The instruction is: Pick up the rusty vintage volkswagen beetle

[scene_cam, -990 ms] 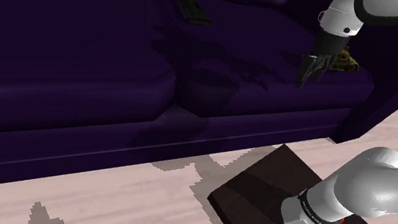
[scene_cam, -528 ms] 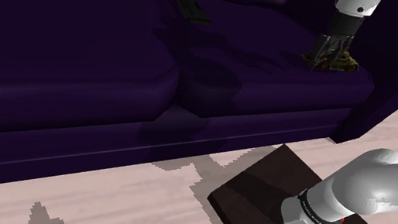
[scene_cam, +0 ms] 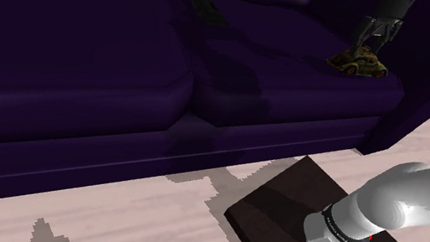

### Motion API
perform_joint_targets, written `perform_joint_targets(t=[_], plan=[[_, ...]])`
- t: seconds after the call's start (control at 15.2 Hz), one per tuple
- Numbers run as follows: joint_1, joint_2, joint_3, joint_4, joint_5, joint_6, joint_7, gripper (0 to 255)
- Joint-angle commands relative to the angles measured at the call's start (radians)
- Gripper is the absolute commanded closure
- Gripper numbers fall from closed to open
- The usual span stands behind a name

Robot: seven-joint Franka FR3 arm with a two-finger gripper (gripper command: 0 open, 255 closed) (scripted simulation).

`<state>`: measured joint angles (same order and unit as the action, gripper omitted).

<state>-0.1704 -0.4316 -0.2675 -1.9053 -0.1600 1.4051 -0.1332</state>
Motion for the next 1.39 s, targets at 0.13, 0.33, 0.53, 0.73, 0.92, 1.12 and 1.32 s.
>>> perform_joint_targets(t=[0.13, 0.33, 0.53, 0.73, 0.92, 1.12, 1.32], plan=[[-0.030, 0.107, -0.074, 0.160, 0.004, -0.043, -0.052, 0], [-0.052, 0.189, -0.127, 0.279, 0.020, -0.076, -0.090, 0], [-0.054, 0.169, -0.124, 0.218, 0.015, -0.033, -0.082, 0], [-0.055, 0.152, -0.123, 0.160, 0.010, 0.008, -0.075, 0], [-0.056, 0.144, -0.123, 0.131, 0.007, 0.030, -0.072, 0], [-0.055, 0.143, -0.122, 0.130, 0.007, 0.029, -0.070, 255], [-0.055, 0.144, -0.122, 0.130, 0.008, 0.029, -0.070, 255]])
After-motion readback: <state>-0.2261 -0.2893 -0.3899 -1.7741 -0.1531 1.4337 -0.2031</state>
